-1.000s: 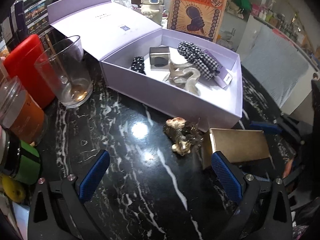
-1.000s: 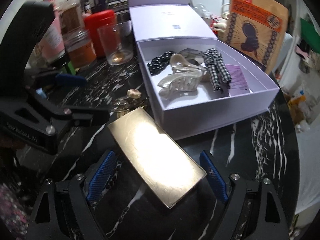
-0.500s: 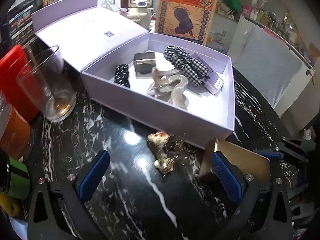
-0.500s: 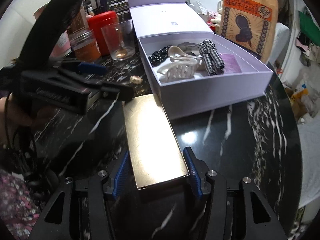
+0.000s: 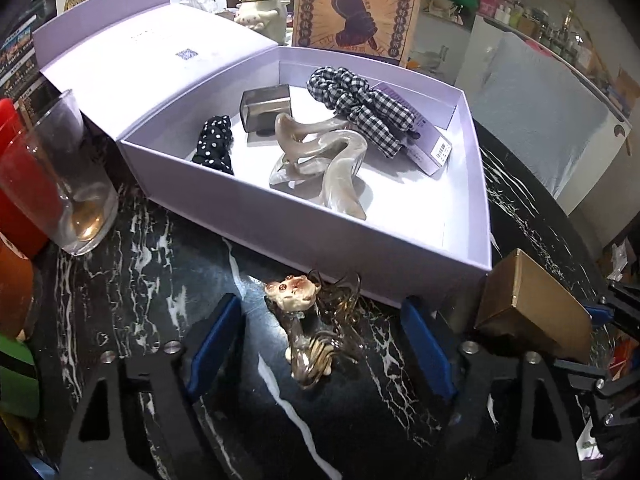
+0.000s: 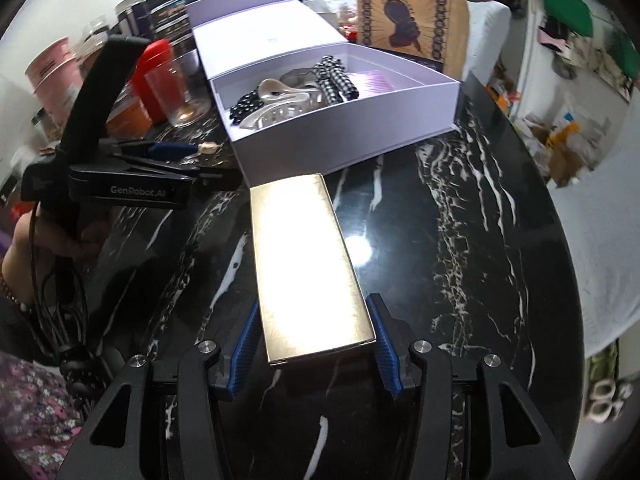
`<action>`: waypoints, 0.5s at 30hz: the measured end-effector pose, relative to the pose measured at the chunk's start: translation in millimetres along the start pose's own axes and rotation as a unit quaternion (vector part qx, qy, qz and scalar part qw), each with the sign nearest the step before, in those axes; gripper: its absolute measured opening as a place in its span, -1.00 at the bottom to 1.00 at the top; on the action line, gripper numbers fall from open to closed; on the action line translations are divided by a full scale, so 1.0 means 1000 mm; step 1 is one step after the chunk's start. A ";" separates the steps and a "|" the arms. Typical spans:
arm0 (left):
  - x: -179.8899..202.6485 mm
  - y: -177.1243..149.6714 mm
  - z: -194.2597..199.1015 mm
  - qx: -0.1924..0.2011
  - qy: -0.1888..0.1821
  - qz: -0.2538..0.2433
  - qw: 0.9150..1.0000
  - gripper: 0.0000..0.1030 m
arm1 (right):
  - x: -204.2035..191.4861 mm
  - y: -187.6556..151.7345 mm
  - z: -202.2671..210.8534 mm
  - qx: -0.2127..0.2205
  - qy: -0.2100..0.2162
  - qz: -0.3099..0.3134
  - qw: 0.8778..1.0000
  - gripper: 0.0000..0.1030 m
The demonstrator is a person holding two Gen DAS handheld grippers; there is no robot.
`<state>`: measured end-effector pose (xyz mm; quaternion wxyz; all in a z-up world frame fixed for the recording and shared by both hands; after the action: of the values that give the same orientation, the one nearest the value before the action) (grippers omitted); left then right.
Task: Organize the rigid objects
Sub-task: 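Grasp the gold box with right tool while left tool grasps gold keychain charm, then lift the gold box and keychain charm and carry them over the lavender box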
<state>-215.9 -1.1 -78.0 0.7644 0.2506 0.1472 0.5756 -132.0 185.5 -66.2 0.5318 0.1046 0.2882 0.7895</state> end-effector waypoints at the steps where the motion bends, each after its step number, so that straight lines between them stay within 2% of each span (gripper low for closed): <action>1: -0.001 0.000 -0.002 -0.003 0.001 0.003 1.000 0.33 | -0.001 -0.002 0.001 0.000 0.001 -0.003 1.000 0.00; 2: -0.001 0.000 -0.001 0.002 0.009 0.003 1.000 0.27 | 0.000 -0.002 0.002 0.000 0.001 -0.007 1.000 0.01; 4: -0.002 -0.001 0.001 0.005 0.014 0.006 1.000 -0.06 | 0.000 -0.003 0.003 0.001 0.001 -0.011 1.000 0.10; 5: -0.002 -0.002 0.002 0.006 0.010 0.009 1.000 -0.10 | 0.001 -0.003 0.002 0.002 -0.001 -0.014 1.000 0.16; 8: -0.001 -0.006 0.005 0.004 0.001 0.007 1.000 -0.12 | 0.002 -0.001 0.000 0.004 -0.006 -0.022 1.000 0.25; 15: 0.008 -0.025 0.018 -0.001 -0.021 0.010 1.000 -0.12 | 0.003 0.001 -0.002 0.013 -0.008 -0.038 0.999 0.30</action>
<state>-183.7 -2.7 -76.2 0.7616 0.2637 0.1279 0.5780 -134.4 187.0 -67.8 0.5624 0.1067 0.2981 0.7638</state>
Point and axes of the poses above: each gripper's, at about its wrist camera, not at the fingertips, and z roughly against the way its jaws point, x to its right, y to its top, the point moved 1 cm from there along -z, roughly the way its jaws point, and after that the axes turned 1 degree about -z, right-handed, at the moved point
